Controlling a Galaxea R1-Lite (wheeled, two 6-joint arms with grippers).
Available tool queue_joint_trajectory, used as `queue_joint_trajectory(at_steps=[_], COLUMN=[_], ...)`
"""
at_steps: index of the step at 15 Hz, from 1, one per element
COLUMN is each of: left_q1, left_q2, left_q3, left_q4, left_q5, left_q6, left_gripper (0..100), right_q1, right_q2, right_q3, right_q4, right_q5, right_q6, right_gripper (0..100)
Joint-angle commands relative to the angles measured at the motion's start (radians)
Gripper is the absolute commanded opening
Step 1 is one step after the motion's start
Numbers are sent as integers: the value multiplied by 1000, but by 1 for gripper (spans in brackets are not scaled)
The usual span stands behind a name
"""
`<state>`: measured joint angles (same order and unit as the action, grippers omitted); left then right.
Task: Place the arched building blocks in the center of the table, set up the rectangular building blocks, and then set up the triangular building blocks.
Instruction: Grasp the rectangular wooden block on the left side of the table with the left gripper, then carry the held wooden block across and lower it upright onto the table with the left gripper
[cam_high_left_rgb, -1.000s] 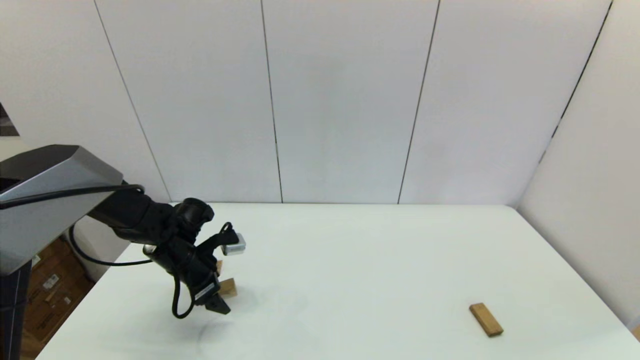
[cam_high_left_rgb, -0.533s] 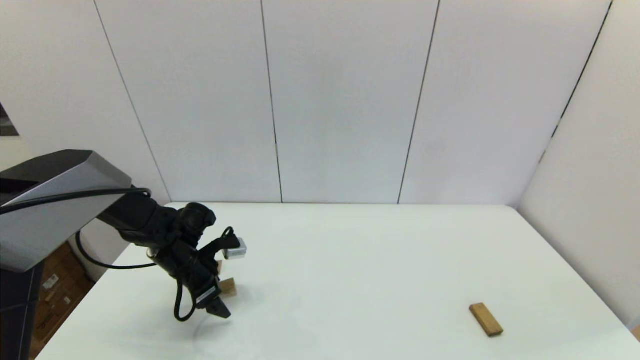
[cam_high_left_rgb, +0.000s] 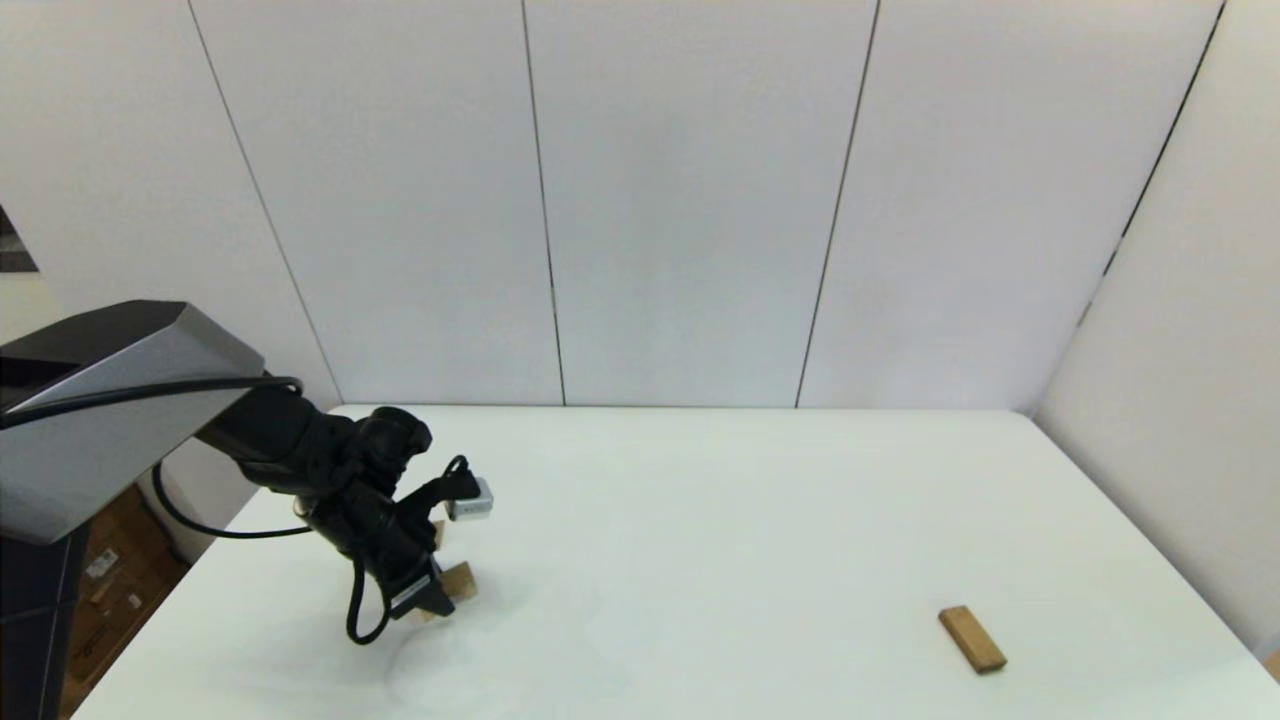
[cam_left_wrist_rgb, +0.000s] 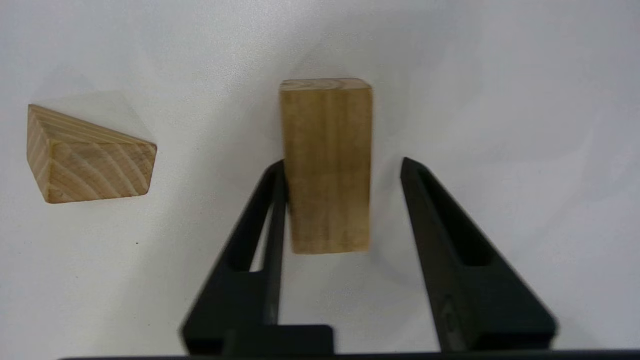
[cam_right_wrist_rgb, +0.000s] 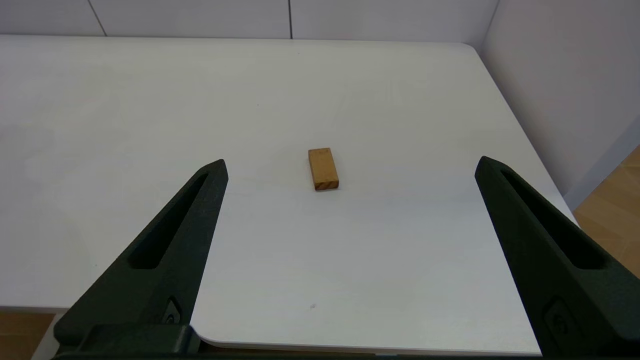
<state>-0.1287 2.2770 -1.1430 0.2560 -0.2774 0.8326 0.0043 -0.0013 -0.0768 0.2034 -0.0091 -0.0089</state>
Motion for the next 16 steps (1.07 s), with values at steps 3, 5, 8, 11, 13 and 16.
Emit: queue_joint_trajectory(at_steps=[3,5,8,11,13,16], left_q1=[0,-2,-55,-178,-289,-404], left_q2=[-1,-10,-67,-90,-59,-8], left_q3=[0,-12,-72,-103,-135,-202], left_q4=[0,-12,-32,-30,-29,-1], left_q5=[-2,-3,-63,-71,-63,-62], left_q6=[11,25,23,19,14,2], left_gripper=[0,0,0,0,0,0], right_q1=[0,0,0,0,0,0], right_q2=[0,0,0,0,0,0], right_q3=[0,0,0,0,0,0], right_q4=[1,1,1,1,1,1], right_q5=[0,0,0,0,0,0], right_q6=[0,0,0,-2,0,0], right_gripper=[100,100,100,100,100,100])
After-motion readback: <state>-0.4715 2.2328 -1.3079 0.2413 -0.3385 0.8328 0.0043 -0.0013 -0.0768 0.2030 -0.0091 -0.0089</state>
